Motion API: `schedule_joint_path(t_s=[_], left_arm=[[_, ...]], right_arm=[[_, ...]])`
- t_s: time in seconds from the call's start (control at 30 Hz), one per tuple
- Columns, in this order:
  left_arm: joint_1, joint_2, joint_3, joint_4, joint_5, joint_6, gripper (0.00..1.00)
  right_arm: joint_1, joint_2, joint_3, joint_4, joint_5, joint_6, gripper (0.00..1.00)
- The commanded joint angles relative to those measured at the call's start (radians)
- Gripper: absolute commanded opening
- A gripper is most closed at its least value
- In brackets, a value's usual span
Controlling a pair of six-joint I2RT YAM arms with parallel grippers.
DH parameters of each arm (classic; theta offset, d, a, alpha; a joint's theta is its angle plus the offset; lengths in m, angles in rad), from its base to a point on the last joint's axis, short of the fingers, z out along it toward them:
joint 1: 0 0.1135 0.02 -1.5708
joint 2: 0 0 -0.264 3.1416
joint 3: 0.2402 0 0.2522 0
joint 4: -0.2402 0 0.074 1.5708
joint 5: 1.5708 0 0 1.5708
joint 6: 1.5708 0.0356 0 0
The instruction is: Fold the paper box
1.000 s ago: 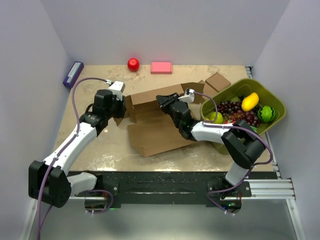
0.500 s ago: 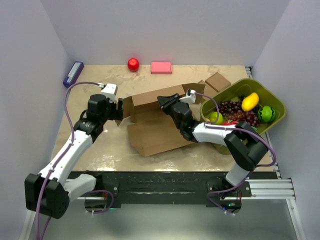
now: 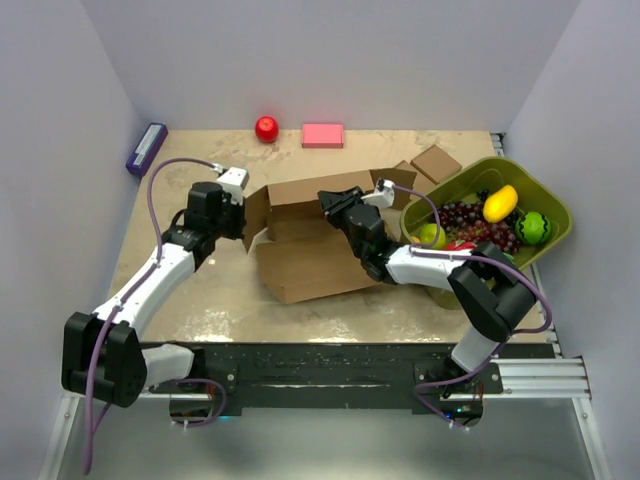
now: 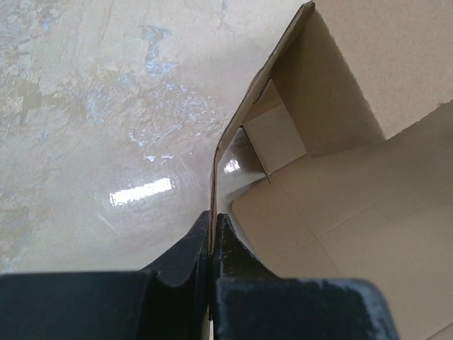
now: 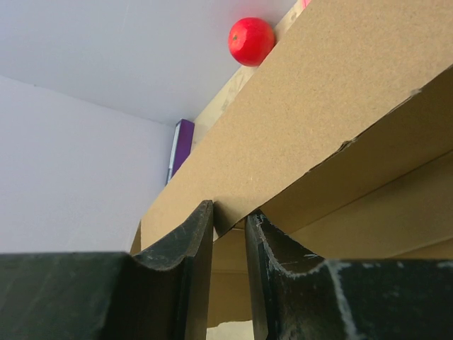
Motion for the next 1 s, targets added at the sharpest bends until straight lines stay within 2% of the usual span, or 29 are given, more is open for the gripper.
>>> schedule_joint_path(t_s=[0.0,0.13,0.5,0.7,0.97], left_arm=[[-0.002,0.003,0.107,0.052,0.038,-0.053,0.0],[-0.002,0.022,0.133,0.05,0.081,-0.078,0.0],[-0.002,0.057,0.267,-0.044,0.089,-0.089,0.0],[-0.002,0.092,0.252,-0.034,0.134,-0.095,0.0],[-0.024,0.034,0.143,0.028,0.078,0.031,0.0]], right_arm=[[0.005,0.021,-0.008,-0.028,0.047,-0.054,0.26],[0.028,0.038,-0.019,0.052,0.051,-0.116,0.26],[0.1,0.049,0.033,0.005,0.179,-0.228,0.26],[0.14,0.052,0.053,-0.017,0.235,-0.293,0.28],[0.14,-0.011,0.065,-0.139,0.282,-0.255,0.52]])
